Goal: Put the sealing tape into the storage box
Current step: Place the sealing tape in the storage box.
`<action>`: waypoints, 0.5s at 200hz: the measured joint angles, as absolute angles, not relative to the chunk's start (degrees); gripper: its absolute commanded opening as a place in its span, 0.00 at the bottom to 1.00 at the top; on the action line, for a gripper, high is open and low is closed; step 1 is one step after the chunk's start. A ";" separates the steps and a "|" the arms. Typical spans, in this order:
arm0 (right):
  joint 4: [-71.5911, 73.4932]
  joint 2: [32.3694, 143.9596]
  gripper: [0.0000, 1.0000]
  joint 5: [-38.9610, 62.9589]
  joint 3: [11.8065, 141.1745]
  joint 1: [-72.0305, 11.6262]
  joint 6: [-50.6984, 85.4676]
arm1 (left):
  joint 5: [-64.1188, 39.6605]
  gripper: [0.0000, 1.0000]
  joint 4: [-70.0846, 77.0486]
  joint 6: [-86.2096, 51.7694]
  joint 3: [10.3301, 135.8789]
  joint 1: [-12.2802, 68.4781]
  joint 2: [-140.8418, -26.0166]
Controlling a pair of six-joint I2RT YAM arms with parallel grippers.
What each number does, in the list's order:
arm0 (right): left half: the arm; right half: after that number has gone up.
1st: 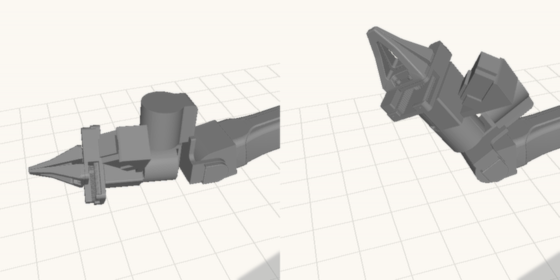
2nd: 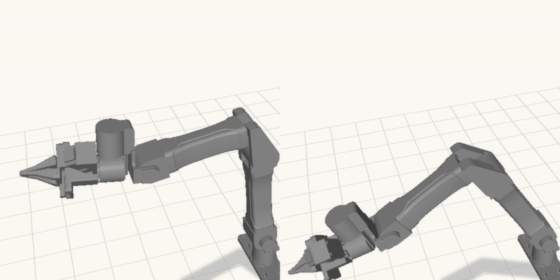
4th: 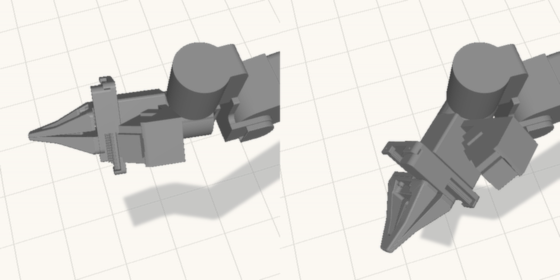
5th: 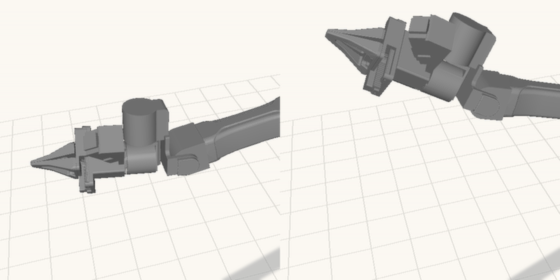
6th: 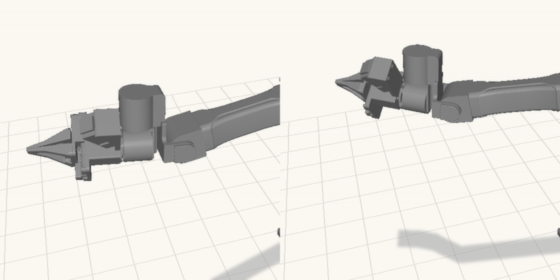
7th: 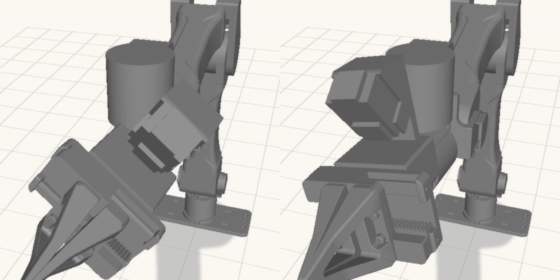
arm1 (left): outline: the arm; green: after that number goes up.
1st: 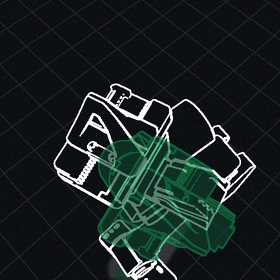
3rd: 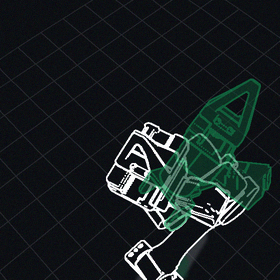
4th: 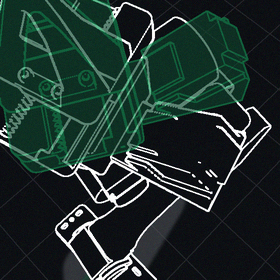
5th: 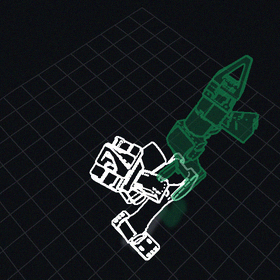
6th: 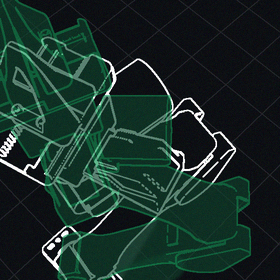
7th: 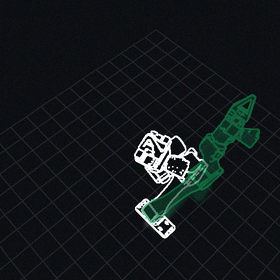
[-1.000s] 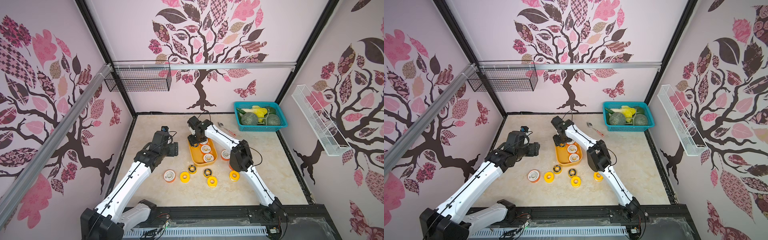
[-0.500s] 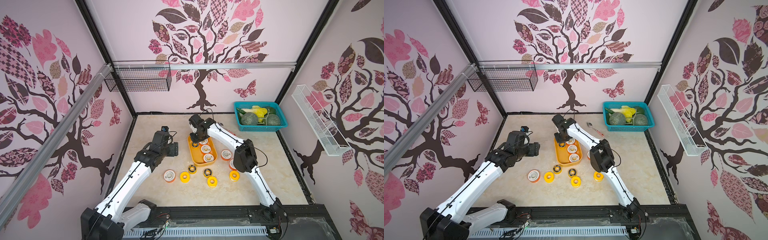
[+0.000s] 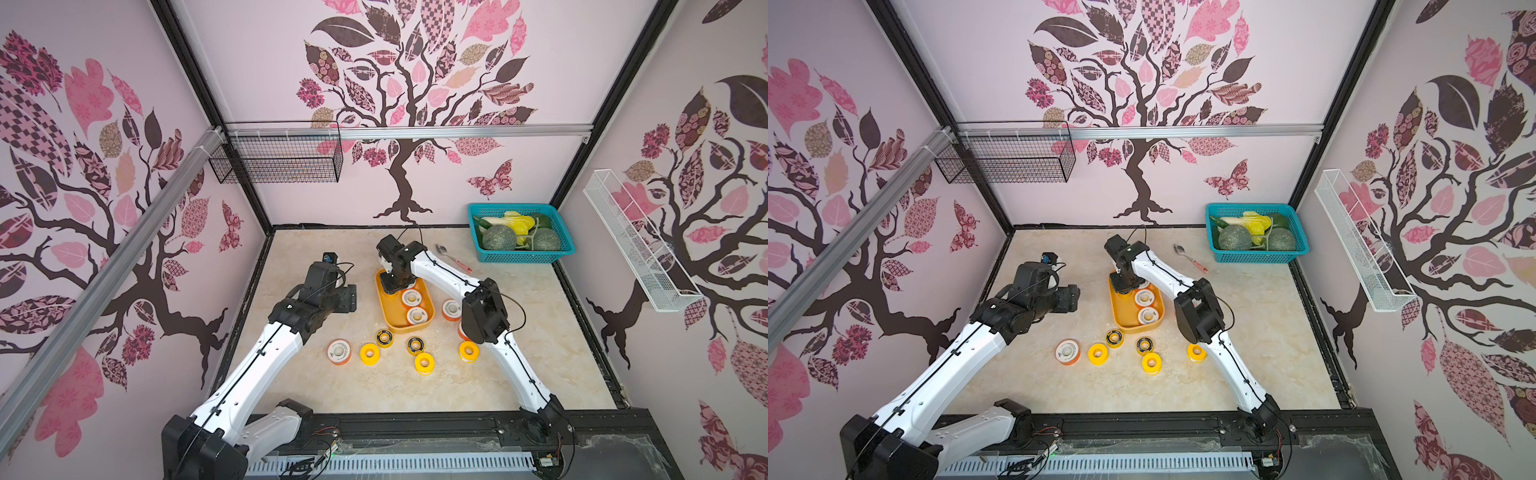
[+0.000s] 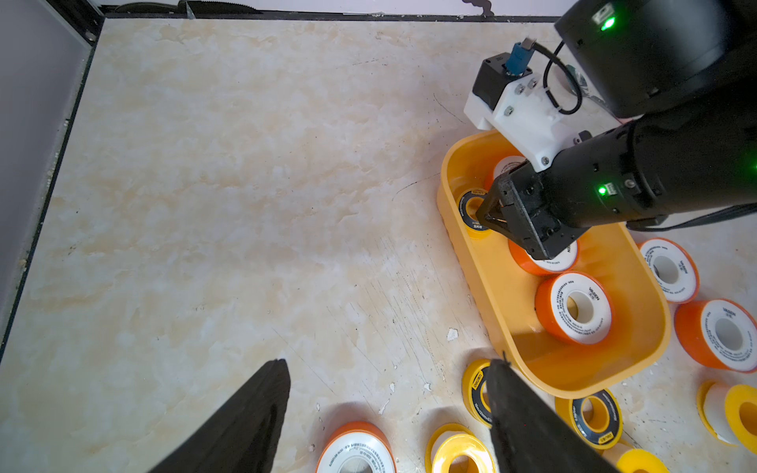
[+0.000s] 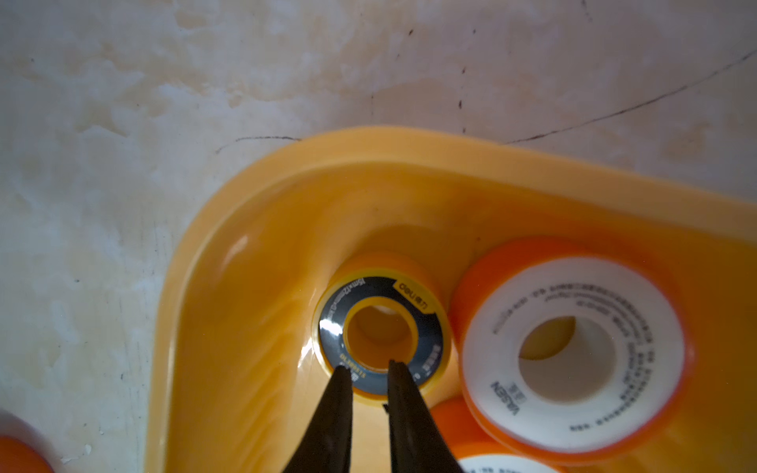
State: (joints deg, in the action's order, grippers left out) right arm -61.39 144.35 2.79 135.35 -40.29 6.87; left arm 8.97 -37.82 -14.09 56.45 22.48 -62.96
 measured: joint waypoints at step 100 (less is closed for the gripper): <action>-61.17 147.39 0.27 3.05 138.30 -40.29 7.55 | 8.99 0.81 -37.85 -14.09 56.45 22.44 -62.96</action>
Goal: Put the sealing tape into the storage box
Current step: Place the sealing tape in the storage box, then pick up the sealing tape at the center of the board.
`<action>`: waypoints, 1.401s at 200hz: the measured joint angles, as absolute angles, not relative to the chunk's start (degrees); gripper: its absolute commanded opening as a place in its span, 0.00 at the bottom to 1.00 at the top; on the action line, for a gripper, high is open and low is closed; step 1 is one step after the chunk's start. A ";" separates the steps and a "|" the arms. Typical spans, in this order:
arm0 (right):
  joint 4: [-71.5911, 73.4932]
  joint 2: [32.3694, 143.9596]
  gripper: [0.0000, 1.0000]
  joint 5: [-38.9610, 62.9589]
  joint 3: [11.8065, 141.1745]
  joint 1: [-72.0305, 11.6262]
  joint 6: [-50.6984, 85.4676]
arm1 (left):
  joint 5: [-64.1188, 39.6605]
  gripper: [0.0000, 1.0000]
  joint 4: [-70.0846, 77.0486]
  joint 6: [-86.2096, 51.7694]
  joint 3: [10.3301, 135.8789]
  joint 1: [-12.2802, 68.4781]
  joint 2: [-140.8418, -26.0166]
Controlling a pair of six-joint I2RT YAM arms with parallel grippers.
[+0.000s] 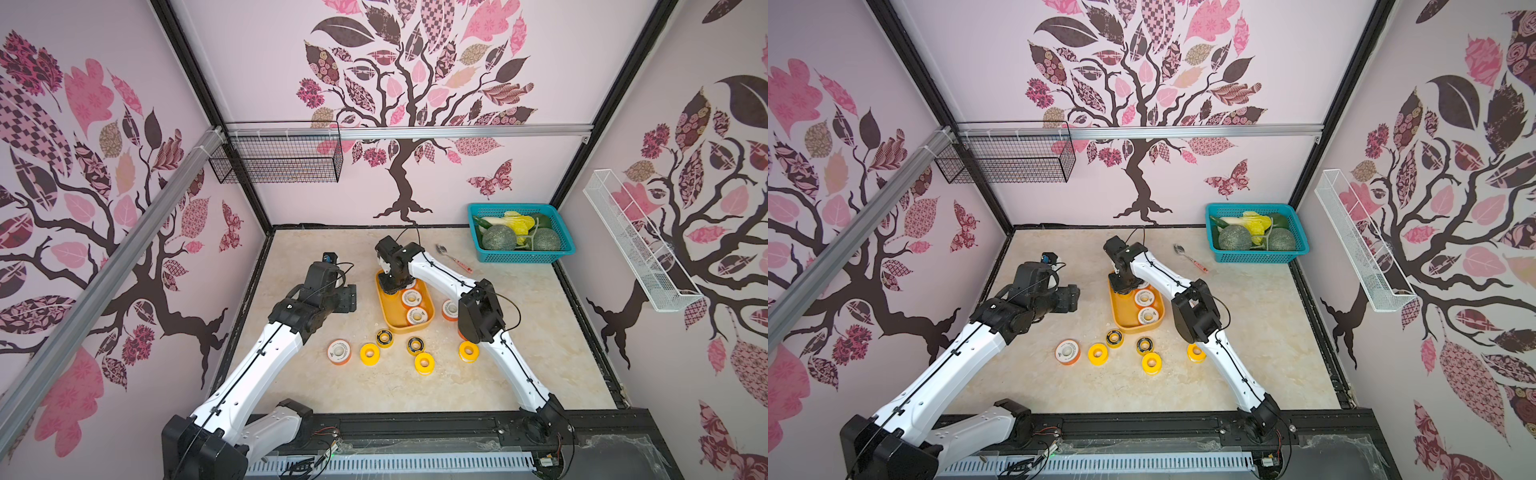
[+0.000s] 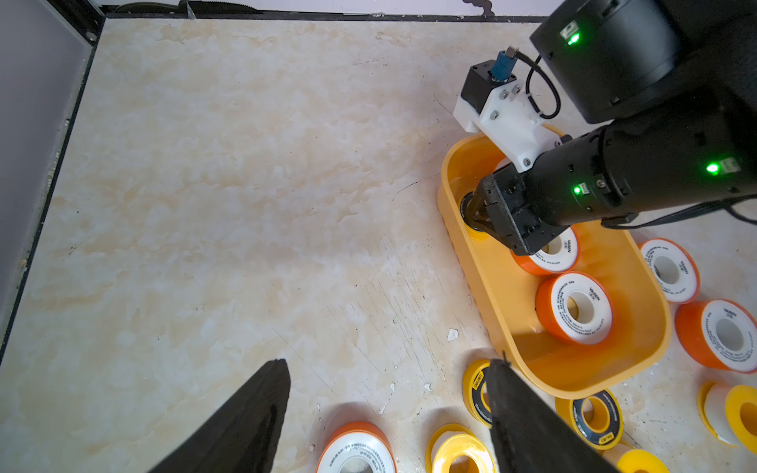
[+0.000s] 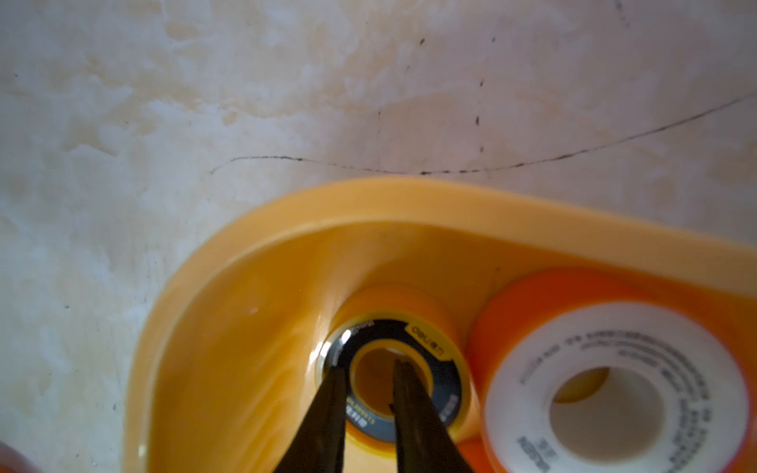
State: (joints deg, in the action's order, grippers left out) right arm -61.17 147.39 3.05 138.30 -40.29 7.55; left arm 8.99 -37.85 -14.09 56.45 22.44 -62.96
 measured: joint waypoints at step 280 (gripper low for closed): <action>-42.65 104.27 0.49 12.08 95.59 -29.54 10.24 | 4.21 0.87 -39.64 -16.67 56.90 22.41 -64.45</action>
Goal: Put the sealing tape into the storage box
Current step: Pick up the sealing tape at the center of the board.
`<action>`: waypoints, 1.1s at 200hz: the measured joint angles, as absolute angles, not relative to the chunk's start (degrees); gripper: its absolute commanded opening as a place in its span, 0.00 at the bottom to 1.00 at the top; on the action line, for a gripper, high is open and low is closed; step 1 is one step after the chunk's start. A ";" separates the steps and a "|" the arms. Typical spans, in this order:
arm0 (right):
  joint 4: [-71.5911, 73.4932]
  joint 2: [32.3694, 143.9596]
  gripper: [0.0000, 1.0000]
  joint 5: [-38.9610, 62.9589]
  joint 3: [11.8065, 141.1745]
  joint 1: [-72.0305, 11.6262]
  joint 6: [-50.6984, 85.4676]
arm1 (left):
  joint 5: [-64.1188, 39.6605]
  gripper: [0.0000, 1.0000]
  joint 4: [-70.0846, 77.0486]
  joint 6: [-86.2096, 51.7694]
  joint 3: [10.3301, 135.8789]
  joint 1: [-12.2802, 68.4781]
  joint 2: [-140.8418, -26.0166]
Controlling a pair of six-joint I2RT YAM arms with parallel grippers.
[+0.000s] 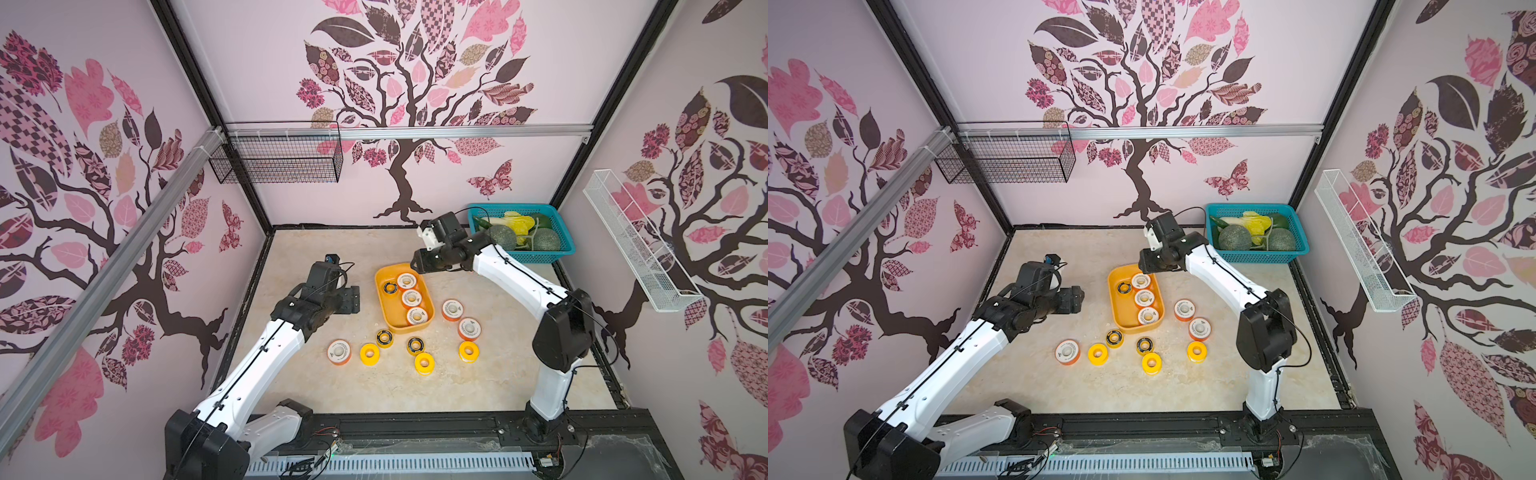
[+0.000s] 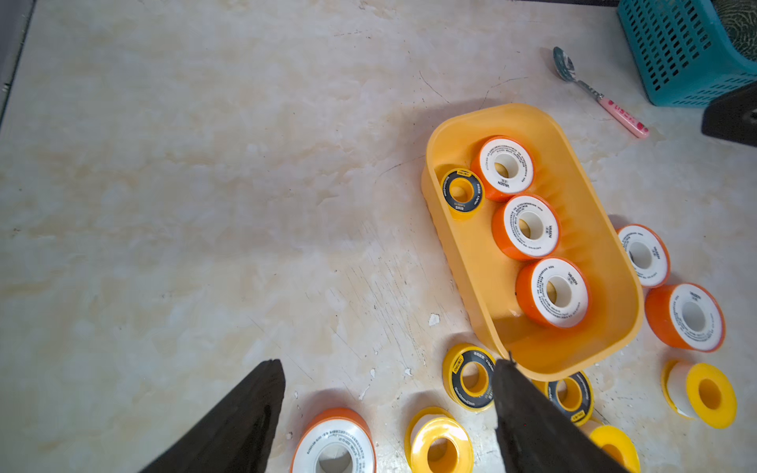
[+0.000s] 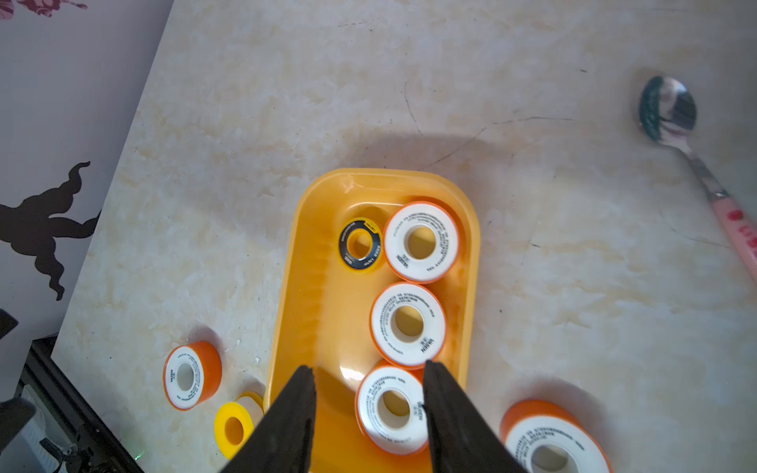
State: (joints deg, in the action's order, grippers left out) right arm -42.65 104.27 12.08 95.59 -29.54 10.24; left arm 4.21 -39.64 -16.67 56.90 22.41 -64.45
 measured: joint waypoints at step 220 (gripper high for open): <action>-34.98 79.00 0.53 19.53 62.08 -15.44 12.97 | 6.02 0.91 -38.41 -22.41 49.93 42.59 -77.41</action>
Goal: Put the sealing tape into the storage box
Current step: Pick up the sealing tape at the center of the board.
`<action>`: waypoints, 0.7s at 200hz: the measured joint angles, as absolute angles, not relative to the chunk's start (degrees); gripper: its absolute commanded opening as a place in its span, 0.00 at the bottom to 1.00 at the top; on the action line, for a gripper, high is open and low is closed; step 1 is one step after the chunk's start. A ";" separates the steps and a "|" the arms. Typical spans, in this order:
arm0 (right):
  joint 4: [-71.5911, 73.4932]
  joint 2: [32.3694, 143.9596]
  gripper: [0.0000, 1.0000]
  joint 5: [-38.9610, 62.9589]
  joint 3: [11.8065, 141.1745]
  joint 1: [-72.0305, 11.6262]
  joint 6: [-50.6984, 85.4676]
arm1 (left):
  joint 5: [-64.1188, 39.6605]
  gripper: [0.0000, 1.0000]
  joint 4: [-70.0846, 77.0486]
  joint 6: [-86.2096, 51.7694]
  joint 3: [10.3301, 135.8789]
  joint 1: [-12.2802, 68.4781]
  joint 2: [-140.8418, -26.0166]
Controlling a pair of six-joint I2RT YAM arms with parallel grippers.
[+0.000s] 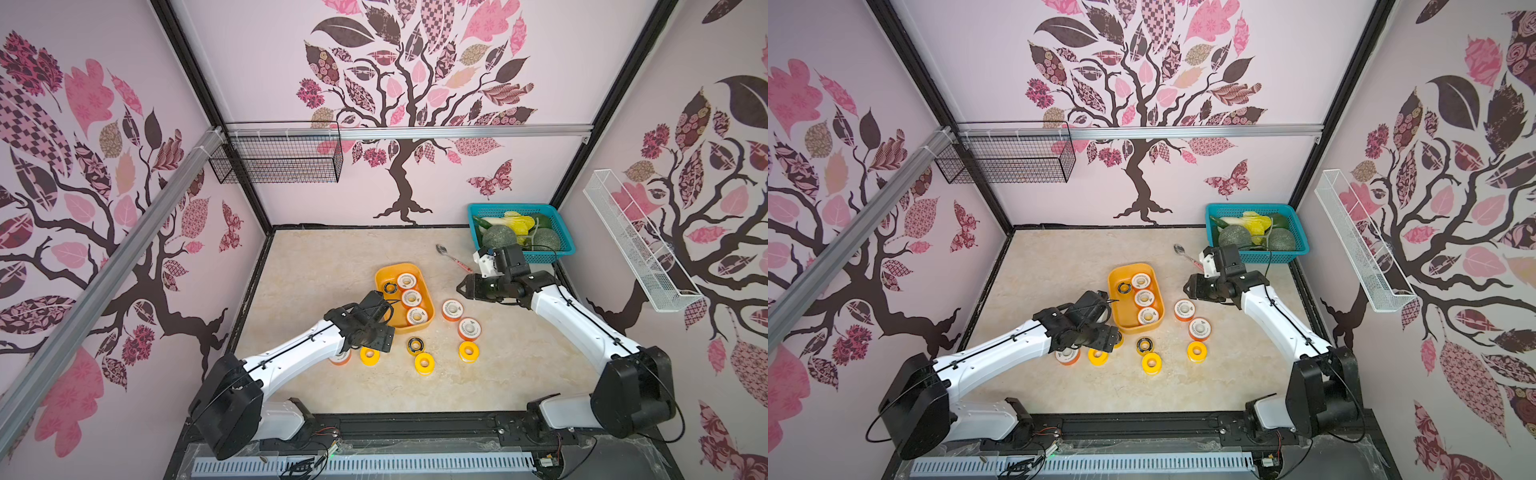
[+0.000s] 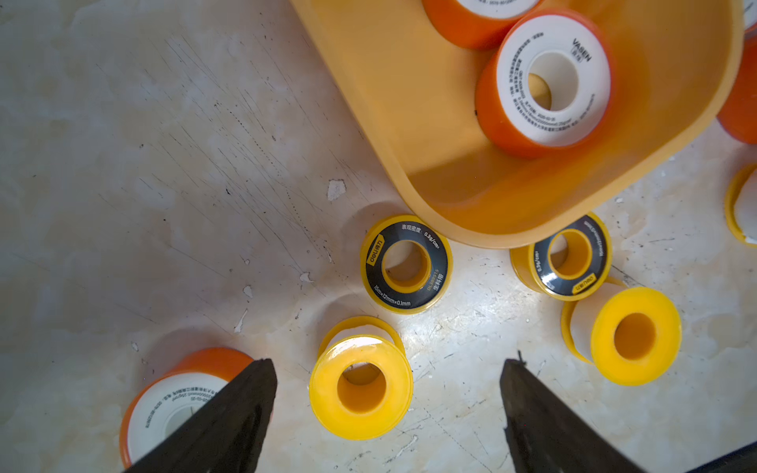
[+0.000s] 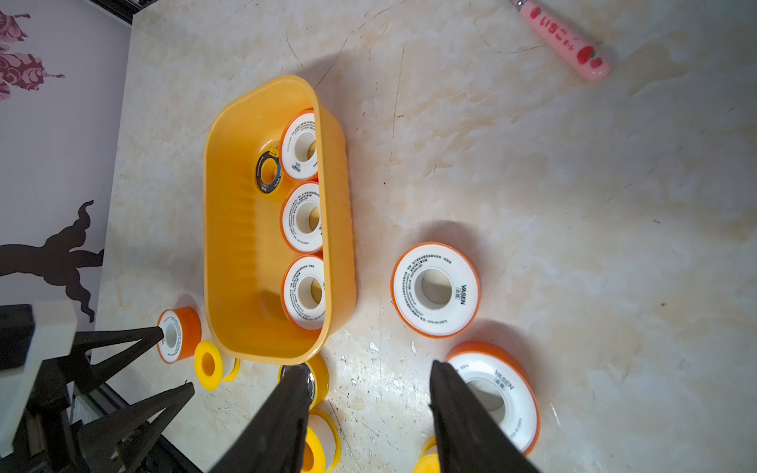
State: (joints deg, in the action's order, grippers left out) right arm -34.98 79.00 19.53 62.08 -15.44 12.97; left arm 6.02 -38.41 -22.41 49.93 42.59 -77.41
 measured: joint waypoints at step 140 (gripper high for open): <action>-34.68 79.07 0.54 19.27 62.08 -15.22 12.91 | 4.25 0.84 -32.64 -16.45 53.17 43.62 -89.67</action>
State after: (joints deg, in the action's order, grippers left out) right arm -34.68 79.07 19.27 62.08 -15.22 12.91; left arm 4.25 -32.64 -16.45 53.17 43.62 -89.67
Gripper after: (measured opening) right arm 0.539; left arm 0.843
